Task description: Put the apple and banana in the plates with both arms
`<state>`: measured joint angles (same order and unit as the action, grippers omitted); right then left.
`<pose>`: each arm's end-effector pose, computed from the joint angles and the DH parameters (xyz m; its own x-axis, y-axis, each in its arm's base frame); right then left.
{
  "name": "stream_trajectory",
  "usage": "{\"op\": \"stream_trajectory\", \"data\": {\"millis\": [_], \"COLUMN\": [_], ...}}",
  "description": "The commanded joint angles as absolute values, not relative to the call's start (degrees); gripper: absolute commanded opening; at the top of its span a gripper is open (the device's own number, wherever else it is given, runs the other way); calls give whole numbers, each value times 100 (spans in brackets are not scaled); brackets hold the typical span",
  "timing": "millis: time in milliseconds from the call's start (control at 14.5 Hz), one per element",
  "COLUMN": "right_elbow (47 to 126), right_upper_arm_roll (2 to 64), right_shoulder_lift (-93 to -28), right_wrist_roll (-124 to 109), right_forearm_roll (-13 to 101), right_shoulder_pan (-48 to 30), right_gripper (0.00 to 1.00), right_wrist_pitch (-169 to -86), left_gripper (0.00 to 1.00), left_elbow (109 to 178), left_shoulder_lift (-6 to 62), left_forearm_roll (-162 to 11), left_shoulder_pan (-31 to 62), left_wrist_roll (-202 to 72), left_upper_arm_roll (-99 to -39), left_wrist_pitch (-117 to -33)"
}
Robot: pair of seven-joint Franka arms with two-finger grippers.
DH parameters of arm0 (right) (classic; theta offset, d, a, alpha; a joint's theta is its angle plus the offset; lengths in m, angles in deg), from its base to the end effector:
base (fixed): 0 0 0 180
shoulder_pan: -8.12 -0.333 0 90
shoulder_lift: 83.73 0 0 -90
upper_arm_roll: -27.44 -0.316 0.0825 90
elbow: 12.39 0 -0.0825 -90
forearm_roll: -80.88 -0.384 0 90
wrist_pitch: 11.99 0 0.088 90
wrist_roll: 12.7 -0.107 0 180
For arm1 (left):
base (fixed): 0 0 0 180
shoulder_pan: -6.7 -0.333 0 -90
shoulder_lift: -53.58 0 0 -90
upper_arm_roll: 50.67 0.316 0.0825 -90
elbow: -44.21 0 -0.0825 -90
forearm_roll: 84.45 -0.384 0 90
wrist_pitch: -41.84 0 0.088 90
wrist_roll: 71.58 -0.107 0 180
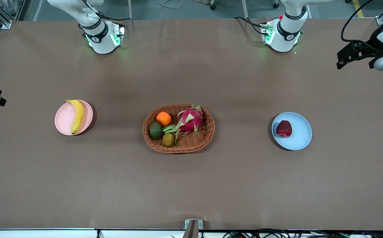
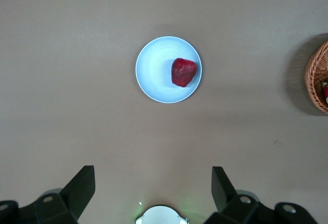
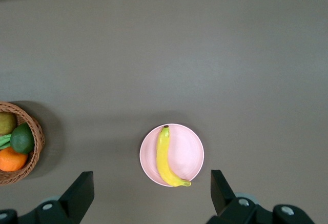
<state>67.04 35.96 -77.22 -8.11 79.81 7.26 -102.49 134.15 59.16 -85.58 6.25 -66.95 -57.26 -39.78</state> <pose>0.5866 -0.0710 0.6481 0.9954 -0.0510 0.0806 -0.0515 -0.9987 0.0046 0.5054 -0.0555 0.6640 0.9987 -0.0223 -0.0457 -0.0239 -0.9991 -0.0346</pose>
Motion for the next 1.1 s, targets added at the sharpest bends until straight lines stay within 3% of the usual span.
{"op": "stream_trajectory", "data": {"millis": [0, 206, 550, 1031], "right_elbow": [6996, 7049, 8251, 8883], "right_upper_arm_roll": [3457, 3465, 3456, 3456], "right_shoulder_lift": [-7933, -8047, -8881, -9312], "right_wrist_roll": [-910, -962, -1103, -1121], "right_forearm_roll": [8044, 8000, 8018, 8062], "right_shoulder_pan": [934, 882, 873, 838], "right_gripper": [100, 100, 100, 100], "right_wrist_pitch": [-10384, -10332, -10849, -10981], "left_gripper": [100, 100, 100, 100], "left_elbow": [13438, 13351, 13280, 13280], "left_shoulder_lift": [6008, 5964, 5929, 5929], "left_forearm_roll": [-8551, -8638, -8656, -8665], "left_shoulder_pan": [591, 591, 600, 600], "left_wrist_roll": [-6772, -6763, -6754, -6745], "left_upper_arm_roll": [-5735, -5744, -5744, -5752], "left_wrist_pitch": [-3902, -3902, -3902, -3902]}}
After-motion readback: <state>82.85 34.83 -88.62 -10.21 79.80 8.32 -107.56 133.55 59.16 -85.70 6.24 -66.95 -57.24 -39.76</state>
